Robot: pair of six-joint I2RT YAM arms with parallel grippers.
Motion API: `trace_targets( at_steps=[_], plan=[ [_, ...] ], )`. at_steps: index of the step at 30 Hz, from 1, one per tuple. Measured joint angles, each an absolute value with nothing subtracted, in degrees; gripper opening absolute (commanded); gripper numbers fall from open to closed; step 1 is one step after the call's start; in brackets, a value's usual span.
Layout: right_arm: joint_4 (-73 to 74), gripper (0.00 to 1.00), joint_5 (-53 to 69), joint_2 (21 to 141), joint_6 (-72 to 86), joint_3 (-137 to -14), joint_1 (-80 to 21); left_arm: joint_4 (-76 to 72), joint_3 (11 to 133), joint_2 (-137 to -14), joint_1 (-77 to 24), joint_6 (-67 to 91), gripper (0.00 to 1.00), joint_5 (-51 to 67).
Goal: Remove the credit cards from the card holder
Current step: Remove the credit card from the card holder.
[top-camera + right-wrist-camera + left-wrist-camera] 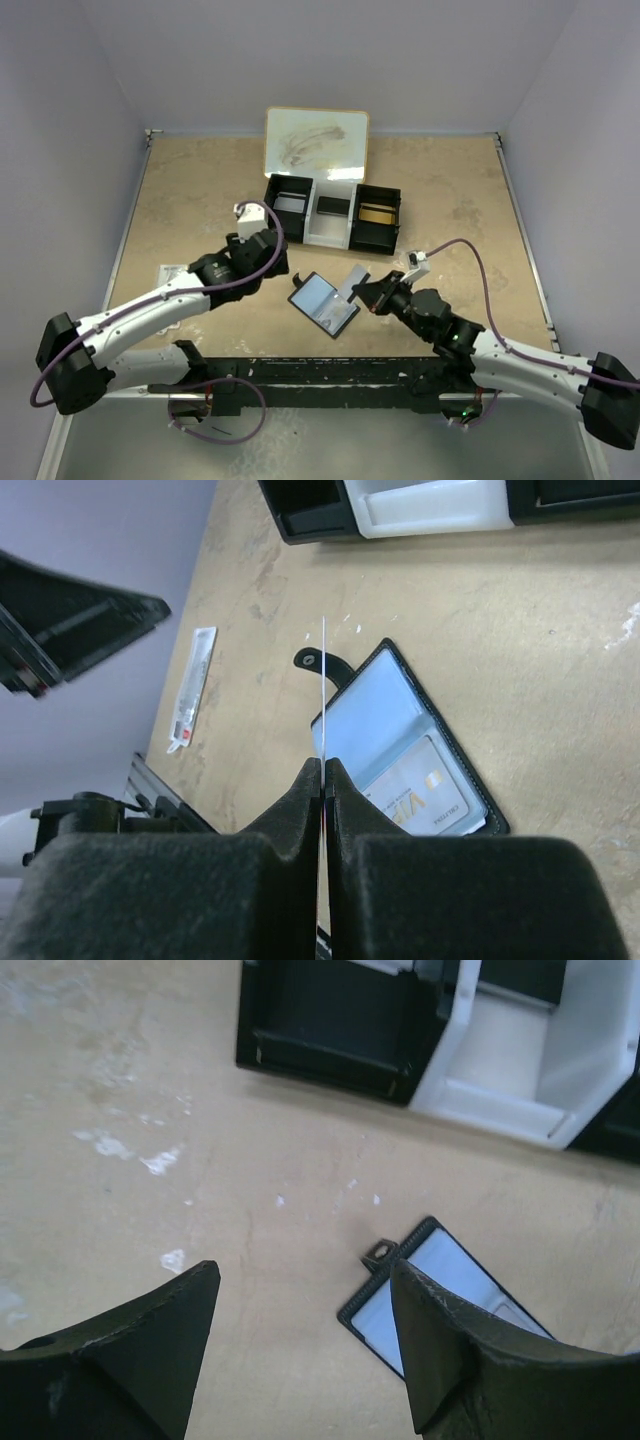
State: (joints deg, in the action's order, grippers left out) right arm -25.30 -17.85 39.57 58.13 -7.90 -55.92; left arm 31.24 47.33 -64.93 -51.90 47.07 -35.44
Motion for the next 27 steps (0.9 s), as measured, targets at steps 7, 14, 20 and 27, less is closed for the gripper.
trace_targets(
  at_steps=[7, 14, 20, 27],
  plan=[
    [-26.0, 0.00, -15.8, 43.2, 51.9, -11.3, -55.9, 39.4, 55.5, -63.1, -42.6, 41.1, 0.69, -38.2],
    [-24.7, 0.00, -15.2, 45.8, 45.1, -16.5, -55.9, 41.2, 54.1, -62.2, -29.9, 36.2, 0.69, -38.0],
    [-21.6, 0.00, -15.3, 49.3, 38.7, -22.4, -55.9, 41.5, 51.1, -59.2, -26.8, 35.3, 0.69, -39.7],
    [-17.0, 0.00, -15.8, 59.4, 30.4, -33.1, -55.9, 41.4, 50.9, -53.6, -26.7, 35.5, 0.70, -43.6]
  ],
)
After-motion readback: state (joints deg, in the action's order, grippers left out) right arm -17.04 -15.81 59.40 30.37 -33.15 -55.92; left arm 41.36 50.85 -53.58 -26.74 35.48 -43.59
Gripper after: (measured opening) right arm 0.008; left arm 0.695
